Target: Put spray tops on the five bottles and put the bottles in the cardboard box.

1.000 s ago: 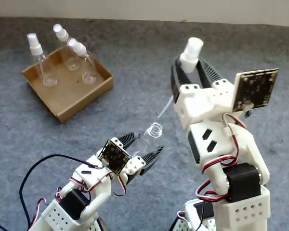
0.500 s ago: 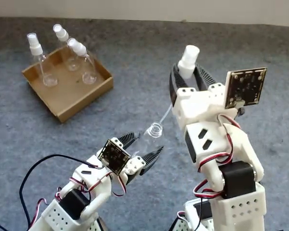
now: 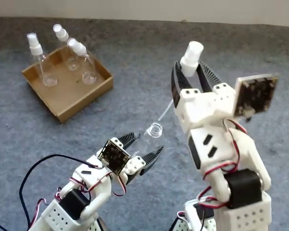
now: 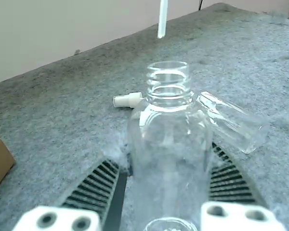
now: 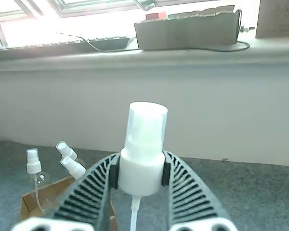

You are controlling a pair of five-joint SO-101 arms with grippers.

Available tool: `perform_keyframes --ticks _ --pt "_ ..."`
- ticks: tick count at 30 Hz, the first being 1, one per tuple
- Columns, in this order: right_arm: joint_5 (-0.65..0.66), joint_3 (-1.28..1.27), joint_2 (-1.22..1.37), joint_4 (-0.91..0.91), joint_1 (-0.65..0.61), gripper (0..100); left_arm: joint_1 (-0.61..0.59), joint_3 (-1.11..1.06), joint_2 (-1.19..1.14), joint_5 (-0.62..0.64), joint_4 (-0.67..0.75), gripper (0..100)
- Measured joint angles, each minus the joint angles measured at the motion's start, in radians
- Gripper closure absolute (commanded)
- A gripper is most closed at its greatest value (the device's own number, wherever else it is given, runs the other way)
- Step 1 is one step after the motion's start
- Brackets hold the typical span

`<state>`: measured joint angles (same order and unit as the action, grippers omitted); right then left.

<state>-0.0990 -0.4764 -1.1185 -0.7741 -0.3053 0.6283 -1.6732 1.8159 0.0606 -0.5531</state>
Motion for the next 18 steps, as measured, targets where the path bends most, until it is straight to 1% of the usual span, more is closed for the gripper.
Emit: perform_keyframes --ticks 9,18 --pt "0.0 -0.008 -0.084 0.0 -0.002 97.9 0.0 0.0 0.0 0.0 0.0 92" --pt "0.0 -0.135 -0.11 -0.002 -0.003 97.9 0.0 0.0 0.0 0.0 0.0 92"
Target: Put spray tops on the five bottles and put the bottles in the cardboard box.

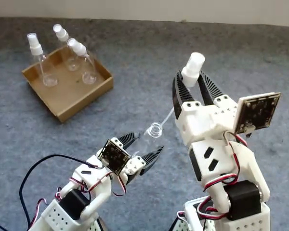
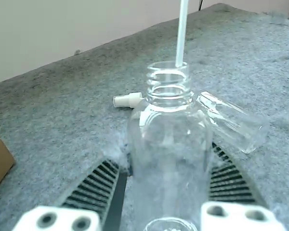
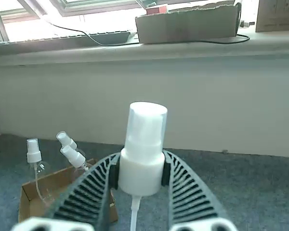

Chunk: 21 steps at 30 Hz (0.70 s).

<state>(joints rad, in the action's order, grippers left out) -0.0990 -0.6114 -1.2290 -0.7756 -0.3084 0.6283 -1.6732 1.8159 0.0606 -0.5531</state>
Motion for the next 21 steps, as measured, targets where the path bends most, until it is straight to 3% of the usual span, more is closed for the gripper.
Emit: perform_keyframes --ticks 15,21 --pt "-0.003 -0.218 -0.12 0.0 -0.009 97.9 0.0 0.0 0.0 0.0 0.0 92" --pt "-0.003 -0.292 -0.189 0.0 -0.127 97.9 0.0 0.0 0.0 0.0 0.0 92"
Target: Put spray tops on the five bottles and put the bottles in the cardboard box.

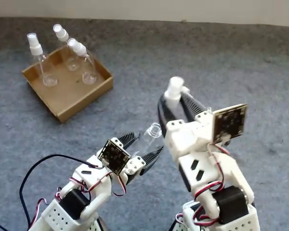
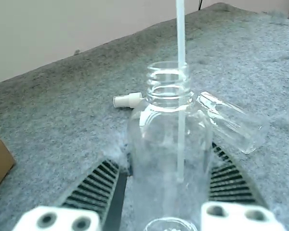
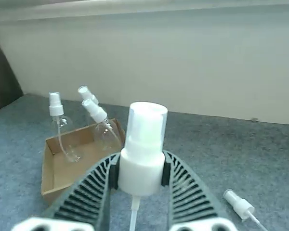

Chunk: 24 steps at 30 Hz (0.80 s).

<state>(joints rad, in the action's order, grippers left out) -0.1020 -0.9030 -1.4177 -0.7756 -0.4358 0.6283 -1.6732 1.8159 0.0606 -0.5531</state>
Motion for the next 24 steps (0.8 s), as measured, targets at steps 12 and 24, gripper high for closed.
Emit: perform_keyframes --ticks 12,24 --pt "0.0 -0.21 -0.103 0.0 -0.025 97.4 0.002 0.0 0.0 0.0 0.0 92" --pt "0.075 -0.391 -0.253 -0.005 -0.135 97.4 -0.048 0.0 -0.002 0.002 -0.003 92"
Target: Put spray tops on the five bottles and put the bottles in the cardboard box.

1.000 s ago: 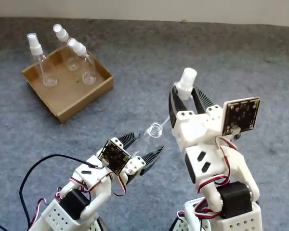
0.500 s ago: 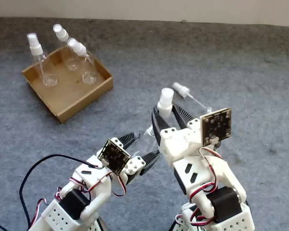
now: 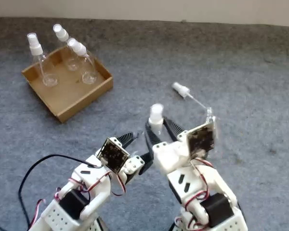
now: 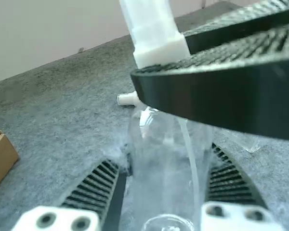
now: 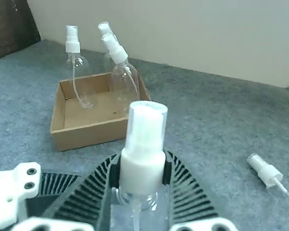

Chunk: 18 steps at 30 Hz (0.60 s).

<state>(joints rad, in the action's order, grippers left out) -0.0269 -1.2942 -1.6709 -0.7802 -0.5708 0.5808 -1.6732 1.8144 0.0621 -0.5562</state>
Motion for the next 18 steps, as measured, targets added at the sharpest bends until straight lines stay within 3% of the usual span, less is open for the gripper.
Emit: perform_keyframes --ticks 7,18 --pt "0.029 0.008 -0.041 -0.115 -0.011 86.8 0.003 0.0 -0.003 -0.002 -0.002 92" --pt "0.035 -0.002 -0.143 -0.163 0.029 86.6 0.002 0.0 -0.003 0.0 0.0 92"
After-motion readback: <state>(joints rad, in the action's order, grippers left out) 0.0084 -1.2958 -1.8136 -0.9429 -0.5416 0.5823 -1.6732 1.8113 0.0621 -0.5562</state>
